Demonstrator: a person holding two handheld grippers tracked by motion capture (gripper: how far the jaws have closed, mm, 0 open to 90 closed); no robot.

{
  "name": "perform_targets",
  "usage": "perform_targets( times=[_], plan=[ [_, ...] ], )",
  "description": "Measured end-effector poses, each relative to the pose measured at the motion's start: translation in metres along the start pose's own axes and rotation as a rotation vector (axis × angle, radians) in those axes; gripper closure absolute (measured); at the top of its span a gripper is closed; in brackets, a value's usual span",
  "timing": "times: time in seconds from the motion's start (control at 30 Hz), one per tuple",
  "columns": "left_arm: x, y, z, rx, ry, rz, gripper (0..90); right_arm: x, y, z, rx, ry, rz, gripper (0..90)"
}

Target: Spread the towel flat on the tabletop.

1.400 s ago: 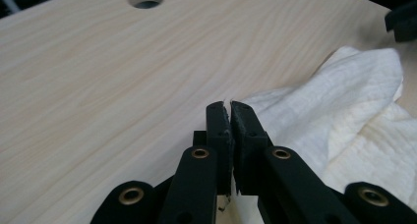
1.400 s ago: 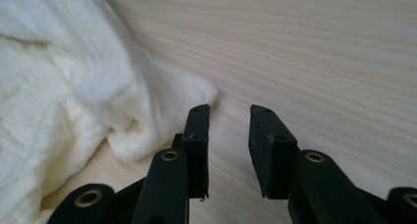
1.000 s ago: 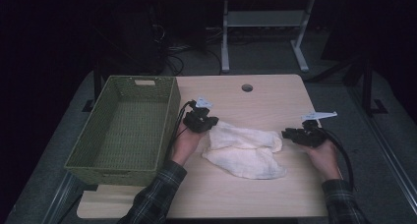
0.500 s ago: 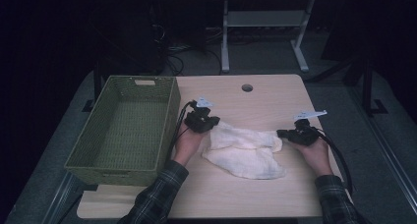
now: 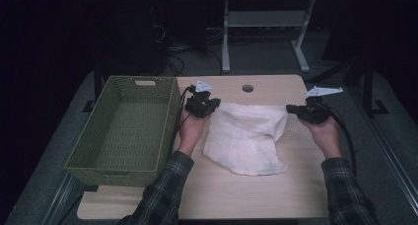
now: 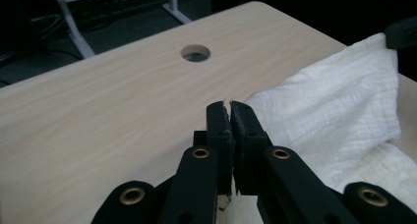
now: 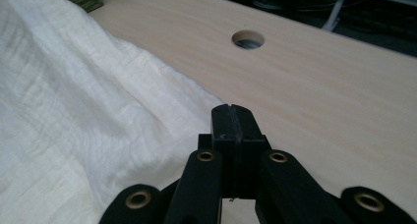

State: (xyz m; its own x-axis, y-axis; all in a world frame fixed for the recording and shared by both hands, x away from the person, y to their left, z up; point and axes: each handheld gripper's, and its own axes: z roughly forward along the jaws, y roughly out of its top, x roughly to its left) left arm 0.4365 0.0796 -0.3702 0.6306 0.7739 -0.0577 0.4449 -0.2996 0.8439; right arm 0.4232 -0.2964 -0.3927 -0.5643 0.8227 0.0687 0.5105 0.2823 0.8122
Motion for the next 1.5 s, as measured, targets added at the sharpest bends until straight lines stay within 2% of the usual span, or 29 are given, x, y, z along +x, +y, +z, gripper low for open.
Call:
perform_targets(
  times=[0.07, 0.23, 0.3, 0.33, 0.43, 0.5, 0.7, 0.83, 1.03, 1.33, 1.5],
  plan=[
    [0.005, 0.003, 0.004, 0.007, 0.030, 0.005, 87.3, -0.004, 0.009, 0.003, -0.008, -0.010, 0.003, 90.0],
    [0.020, -0.001, 0.022, 0.031, 0.084, -0.020, 87.2, -0.011, 0.027, 0.022, -0.007, -0.028, 0.015, 89.9],
    [0.026, -0.005, 0.030, 0.051, 0.103, -0.028, 87.0, -0.013, 0.030, 0.032, -0.008, -0.014, 0.024, 88.8],
    [0.029, -0.008, 0.034, 0.061, 0.111, -0.035, 86.4, -0.013, 0.031, 0.036, -0.009, -0.010, 0.030, 83.5],
    [0.032, -0.014, 0.041, 0.085, 0.123, -0.045, 78.9, -0.010, 0.032, 0.044, -0.004, 0.008, 0.043, 76.0],
    [0.030, -0.017, 0.041, 0.091, 0.119, -0.038, 72.6, -0.007, 0.031, 0.044, 0.004, 0.021, 0.038, 74.8],
    [0.019, -0.025, 0.031, 0.114, 0.071, -0.028, 65.2, -0.001, 0.017, 0.033, 0.023, 0.051, 0.039, 71.7],
    [0.007, -0.033, 0.020, 0.123, 0.037, -0.020, 64.6, 0.006, 0.001, 0.022, 0.033, 0.062, 0.025, 71.6],
    [-0.006, -0.051, 0.004, 0.135, 0.011, -0.017, 62.3, 0.017, -0.025, 0.007, 0.052, 0.090, 0.011, 70.9],
    [-0.027, -0.083, -0.016, 0.167, -0.046, 0.022, 59.3, 0.035, -0.069, -0.009, 0.088, 0.139, 0.009, 70.6],
    [-0.035, -0.100, -0.023, 0.199, -0.078, 0.064, 57.9, 0.043, -0.087, -0.012, 0.145, 0.155, 0.011, 69.5]
  ],
)
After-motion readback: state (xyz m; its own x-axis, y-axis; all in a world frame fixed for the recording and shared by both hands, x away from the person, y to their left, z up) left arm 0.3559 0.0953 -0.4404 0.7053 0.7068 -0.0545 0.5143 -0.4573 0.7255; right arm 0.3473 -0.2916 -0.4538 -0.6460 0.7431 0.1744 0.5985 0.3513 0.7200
